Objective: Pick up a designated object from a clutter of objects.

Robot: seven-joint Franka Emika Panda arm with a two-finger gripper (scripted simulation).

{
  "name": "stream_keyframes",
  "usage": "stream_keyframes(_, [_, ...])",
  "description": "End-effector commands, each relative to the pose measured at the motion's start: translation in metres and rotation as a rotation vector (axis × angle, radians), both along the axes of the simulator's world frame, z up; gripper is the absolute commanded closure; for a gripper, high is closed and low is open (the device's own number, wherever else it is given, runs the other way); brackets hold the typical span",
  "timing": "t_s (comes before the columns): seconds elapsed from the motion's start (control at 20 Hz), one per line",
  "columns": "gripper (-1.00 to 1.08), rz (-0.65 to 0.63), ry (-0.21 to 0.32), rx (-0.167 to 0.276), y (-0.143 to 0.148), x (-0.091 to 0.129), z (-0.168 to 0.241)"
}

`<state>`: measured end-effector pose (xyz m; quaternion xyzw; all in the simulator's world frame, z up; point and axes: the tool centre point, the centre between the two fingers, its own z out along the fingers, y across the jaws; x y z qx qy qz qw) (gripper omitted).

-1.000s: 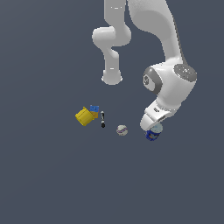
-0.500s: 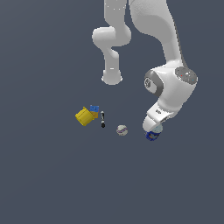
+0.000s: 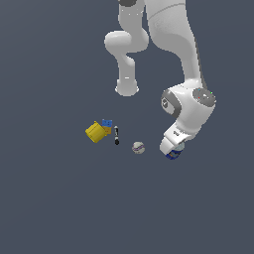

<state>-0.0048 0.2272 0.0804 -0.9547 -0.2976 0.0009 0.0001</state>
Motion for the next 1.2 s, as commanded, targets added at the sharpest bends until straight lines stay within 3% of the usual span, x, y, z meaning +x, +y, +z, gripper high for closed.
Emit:
stream_keyframes(0.0, [-0.92,0.0,-0.001,0.0,0.0,0.001,-0.005])
stream_keyframes(0.1, [-0.92,0.0,-0.001,0.0,0.0,0.001,-0.006])
stream_keyframes(0.15, [1.08,0.0,-0.001,0.0,0.0,0.001,-0.006])
stream_keyframes(0.8, [1.08,0.0,-0.002,0.0,-0.002,0.0,-0.004])
stream_keyframes(1.15, [1.08,0.0,-0.002,0.0,-0.017,-0.007,0.011])
